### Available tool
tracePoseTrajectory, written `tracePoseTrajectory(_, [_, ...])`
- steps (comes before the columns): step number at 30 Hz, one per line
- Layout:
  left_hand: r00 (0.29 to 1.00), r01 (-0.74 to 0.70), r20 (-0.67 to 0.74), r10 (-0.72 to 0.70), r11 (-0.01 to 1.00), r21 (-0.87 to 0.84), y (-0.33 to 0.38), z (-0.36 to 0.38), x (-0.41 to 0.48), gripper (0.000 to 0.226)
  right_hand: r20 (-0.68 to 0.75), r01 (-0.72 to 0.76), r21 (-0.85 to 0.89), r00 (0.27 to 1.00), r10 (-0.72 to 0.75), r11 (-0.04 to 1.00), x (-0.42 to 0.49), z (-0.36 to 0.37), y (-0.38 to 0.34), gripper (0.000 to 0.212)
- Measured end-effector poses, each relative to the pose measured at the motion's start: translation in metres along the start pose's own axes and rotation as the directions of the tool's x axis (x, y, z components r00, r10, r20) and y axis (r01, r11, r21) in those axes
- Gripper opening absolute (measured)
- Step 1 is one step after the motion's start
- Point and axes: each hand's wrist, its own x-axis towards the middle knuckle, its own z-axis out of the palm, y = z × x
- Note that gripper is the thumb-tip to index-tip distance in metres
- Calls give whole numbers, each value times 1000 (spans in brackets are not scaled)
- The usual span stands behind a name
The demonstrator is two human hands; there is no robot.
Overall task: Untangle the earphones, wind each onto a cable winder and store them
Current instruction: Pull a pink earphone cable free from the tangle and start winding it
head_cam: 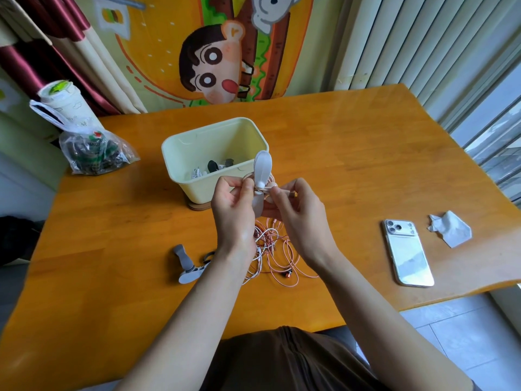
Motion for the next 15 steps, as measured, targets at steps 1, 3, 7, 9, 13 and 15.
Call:
tracePoseTrajectory(1, [1000,13,-1,-13,1000,-18,1,-1,0,17,7,-9,6,1000,9,1000,1,0,1,15])
tracePoseTrajectory(3, [1000,24,-7,-24,999,-33,2,-2,0,17,43,-73,51,997,71,996,3,-1,1,16])
tracePoseTrajectory(7, [998,66,-9,-66,998,0,1,-5,0,17,211,-241,209,958,197,948,5,-9,-4,18])
tracePoseTrajectory(9, [996,87,-9,-86,996,23,-2,-5,0,18,271,-309,209,930,249,928,6,-15,-4,22])
tracePoseTrajectory(13, [1000,-24,14,22,982,189,-9,-9,-3,19,214,-261,64,946,242,963,10,-22,-4,18])
tracePoseTrajectory(15, [993,-118,43,111,955,273,-11,-12,-2,22,96,-98,-169,989,116,981,10,-21,-2,14])
